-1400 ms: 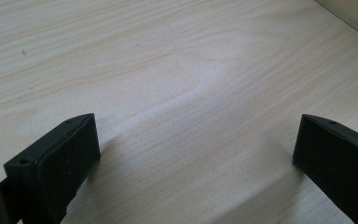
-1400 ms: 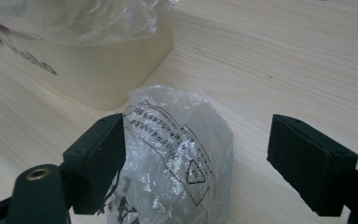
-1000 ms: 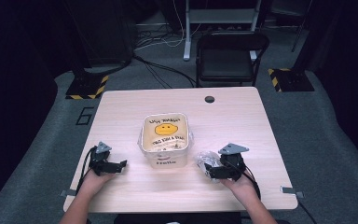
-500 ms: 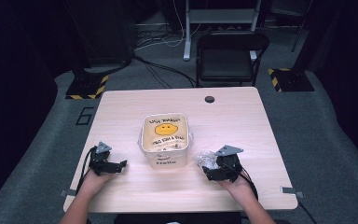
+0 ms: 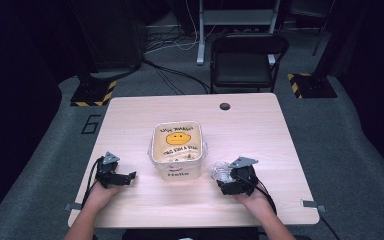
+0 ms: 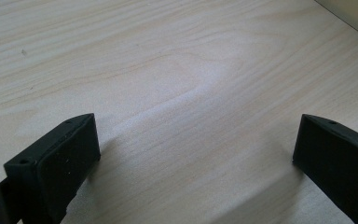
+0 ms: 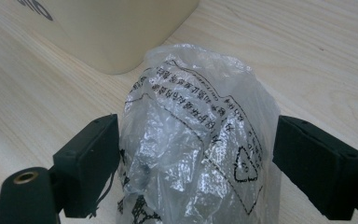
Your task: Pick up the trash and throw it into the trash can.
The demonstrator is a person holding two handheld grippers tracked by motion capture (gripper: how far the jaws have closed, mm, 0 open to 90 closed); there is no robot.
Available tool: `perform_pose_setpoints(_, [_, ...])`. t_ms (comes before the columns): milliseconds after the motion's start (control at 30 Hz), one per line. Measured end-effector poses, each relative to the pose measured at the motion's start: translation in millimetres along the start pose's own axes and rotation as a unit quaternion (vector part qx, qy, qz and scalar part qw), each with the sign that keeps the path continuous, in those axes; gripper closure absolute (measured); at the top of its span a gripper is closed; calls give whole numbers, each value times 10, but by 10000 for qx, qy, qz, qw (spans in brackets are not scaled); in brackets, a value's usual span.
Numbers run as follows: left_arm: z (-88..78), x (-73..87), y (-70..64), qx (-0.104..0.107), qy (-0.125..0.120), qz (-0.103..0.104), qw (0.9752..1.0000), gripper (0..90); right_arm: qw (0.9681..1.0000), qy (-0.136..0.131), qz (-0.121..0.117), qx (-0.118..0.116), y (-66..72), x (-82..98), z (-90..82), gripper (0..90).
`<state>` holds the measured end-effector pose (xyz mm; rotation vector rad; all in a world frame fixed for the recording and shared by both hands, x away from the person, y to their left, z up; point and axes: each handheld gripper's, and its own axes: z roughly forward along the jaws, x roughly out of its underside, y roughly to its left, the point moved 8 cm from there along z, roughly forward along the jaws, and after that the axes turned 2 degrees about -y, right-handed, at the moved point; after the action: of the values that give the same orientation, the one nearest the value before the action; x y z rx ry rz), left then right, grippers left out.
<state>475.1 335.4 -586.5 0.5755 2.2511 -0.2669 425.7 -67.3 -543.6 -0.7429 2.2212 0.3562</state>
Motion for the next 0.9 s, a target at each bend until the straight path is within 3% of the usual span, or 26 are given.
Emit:
perform_pose_setpoints(300, [0,0,0,2,1,0,10000,3,9999,141,66,-52,-4,49,43,189])
perform_pose_setpoints(433, [3,-2,-2,-11,-23,-18,10000,3,9998,170,-10,-106,-6,64,72,220])
perform_pose_setpoints(900, [-1,0,0,0,3,0,10000,3,9987,350,-15,-370,23,122,129,318])
